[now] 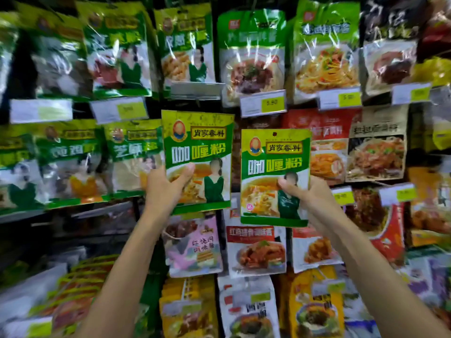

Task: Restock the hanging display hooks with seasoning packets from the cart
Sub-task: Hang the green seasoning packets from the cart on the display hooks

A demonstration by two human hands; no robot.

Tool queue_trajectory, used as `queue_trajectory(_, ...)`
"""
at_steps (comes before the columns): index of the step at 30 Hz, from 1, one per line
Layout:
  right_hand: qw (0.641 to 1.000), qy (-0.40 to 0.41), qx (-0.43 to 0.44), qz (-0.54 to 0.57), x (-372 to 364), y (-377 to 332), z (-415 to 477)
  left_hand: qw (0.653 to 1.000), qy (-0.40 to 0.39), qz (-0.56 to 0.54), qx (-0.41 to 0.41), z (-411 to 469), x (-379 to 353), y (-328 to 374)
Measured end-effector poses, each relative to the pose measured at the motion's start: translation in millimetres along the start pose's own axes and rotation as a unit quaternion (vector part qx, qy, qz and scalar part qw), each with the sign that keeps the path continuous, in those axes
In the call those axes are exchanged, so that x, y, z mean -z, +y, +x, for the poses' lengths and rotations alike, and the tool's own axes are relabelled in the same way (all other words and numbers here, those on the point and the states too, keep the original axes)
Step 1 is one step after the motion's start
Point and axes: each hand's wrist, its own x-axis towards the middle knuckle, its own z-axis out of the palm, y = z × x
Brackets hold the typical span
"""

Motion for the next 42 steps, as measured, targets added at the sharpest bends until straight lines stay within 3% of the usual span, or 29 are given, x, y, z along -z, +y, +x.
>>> queue_trajectory(8, 0.998, -0.058, 0.015, 0.016, -86, -12, 44, 0.996, 0.076, 0.035, -0.035, 37, 77, -2)
queue_trajectory(16, 0.998, -0.053, -0.013, 0.024, -124, -29, 77, 0.992, 0.101, 0.064, -0.032, 55, 96, -10)
queue_trajectory(21, 0.998, -0.05, -0.034, 0.026, -125, -28, 80, 0.987, 0.118, 0.076, -0.075, 53, 89, -16)
queue_trajectory(37, 0.993, -0.059, -0.101, 0.003, -135, -19, 102, 0.997, 0.069, 0.032, 0.026, 54, 80, -8)
queue_trajectory(42, 0.997, -0.02, -0.031, -0.063, -130, -4, 94, 0.998, 0.059, 0.016, 0.017, 48, 79, -6)
